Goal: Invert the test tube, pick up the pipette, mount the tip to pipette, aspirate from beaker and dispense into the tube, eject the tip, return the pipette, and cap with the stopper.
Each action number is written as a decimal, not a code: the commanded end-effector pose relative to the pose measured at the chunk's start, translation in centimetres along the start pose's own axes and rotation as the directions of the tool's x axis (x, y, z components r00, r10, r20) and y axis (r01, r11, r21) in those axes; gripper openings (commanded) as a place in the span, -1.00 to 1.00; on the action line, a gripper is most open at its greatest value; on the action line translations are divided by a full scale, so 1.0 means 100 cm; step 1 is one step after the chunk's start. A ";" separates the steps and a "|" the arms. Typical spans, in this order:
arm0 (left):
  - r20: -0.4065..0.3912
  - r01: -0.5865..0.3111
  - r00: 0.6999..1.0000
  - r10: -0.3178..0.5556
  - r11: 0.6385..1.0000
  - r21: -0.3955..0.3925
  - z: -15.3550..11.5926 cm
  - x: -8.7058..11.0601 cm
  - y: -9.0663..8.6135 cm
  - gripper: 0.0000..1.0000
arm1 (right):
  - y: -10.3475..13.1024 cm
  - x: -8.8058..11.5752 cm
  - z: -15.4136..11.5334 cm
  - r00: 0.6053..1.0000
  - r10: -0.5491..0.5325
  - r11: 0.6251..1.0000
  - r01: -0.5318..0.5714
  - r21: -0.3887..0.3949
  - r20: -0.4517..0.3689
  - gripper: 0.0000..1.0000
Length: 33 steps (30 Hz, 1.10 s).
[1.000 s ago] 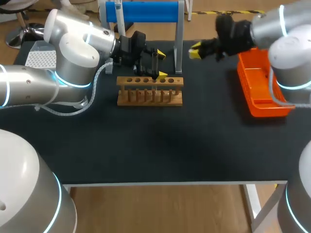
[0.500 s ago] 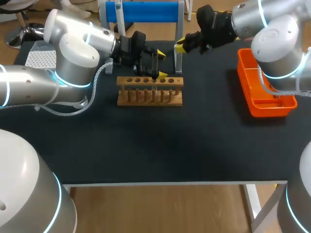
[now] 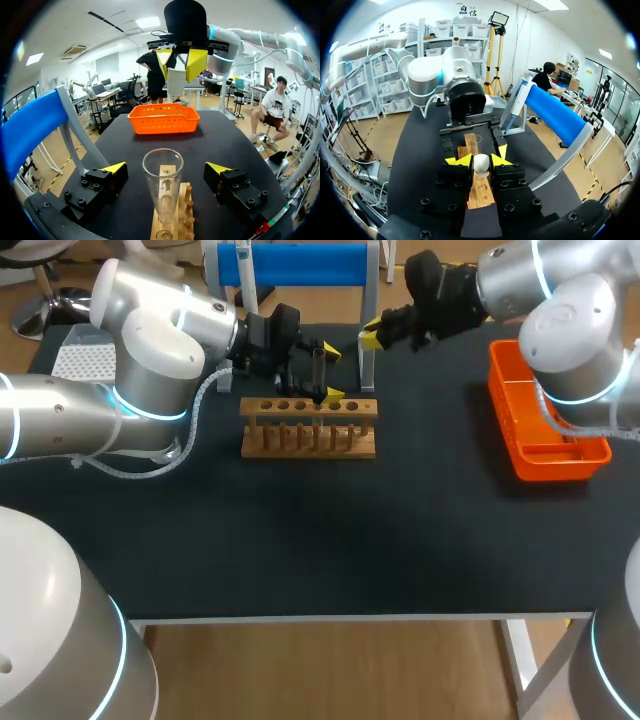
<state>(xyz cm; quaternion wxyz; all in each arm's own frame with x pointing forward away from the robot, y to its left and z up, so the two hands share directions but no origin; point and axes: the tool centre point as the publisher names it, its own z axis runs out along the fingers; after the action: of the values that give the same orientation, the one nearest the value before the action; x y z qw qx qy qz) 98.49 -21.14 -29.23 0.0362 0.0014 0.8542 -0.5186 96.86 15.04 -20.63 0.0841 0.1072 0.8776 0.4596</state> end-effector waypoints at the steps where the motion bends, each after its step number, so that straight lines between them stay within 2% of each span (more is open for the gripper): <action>1: -0.005 -0.002 1.000 0.002 1.000 0.002 0.000 -0.002 0.001 1.00 | 0.001 0.000 -0.001 1.000 0.000 1.000 0.000 0.003 -0.004 -1.00; 21: -0.005 -0.002 1.000 0.002 1.000 0.002 0.000 -0.002 0.001 1.00 | 0.029 0.004 0.034 0.999 -0.024 0.999 0.023 -0.028 -0.042 -1.00; 33: -0.005 -0.002 1.000 0.002 1.000 0.002 0.000 -0.002 0.001 1.00 | 0.038 0.005 0.049 0.997 -0.039 0.999 0.039 -0.011 -0.065 -1.00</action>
<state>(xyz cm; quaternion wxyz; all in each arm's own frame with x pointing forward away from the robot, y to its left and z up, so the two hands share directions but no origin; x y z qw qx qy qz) 98.49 -21.14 -29.23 0.0362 0.0014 0.8542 -0.5186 97.52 20.63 -20.49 0.0684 0.0754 0.8767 0.4702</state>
